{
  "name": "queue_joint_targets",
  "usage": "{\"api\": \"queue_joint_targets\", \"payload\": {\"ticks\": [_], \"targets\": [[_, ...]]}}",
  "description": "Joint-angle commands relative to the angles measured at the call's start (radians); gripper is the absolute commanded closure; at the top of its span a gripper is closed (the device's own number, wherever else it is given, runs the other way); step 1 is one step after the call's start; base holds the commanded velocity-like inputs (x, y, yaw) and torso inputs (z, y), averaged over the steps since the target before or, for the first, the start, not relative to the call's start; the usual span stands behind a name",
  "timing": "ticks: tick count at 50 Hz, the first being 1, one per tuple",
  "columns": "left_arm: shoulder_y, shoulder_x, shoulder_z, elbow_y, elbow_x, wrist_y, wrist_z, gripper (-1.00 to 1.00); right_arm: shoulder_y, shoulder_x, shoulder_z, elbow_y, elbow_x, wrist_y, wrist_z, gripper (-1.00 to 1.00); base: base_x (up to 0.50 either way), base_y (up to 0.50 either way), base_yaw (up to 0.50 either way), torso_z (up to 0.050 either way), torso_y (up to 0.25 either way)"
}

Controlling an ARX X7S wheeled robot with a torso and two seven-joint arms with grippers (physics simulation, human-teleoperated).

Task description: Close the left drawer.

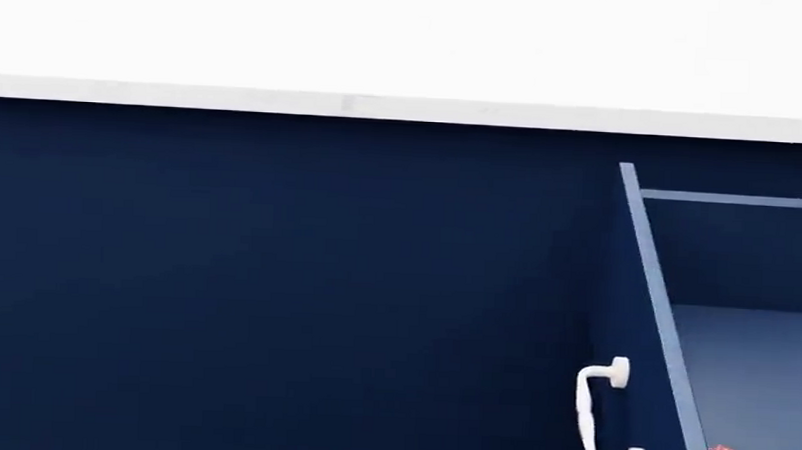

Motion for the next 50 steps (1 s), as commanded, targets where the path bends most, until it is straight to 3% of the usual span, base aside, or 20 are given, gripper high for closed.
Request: {"api": "queue_joint_targets", "payload": {"ticks": [1, 50], "targets": [[-0.004, 0.002, 0.005, 0.000, 0.001, -0.001, 0.003, -1.00, 0.001, 0.003, 0.000, 0.000, 0.000, -0.001, 0.002, -1.00, 0.49, 0.01, 0.00, 0.000, 0.000], [-0.016, 0.005, 0.015, 0.000, 0.000, -0.001, 0.009, -1.00, 0.004, 0.039, -0.010, 0.000, 0.002, -0.004, 0.037, -1.00, 0.41, 0.01, 0.00, 0.000, 0.000]]}}
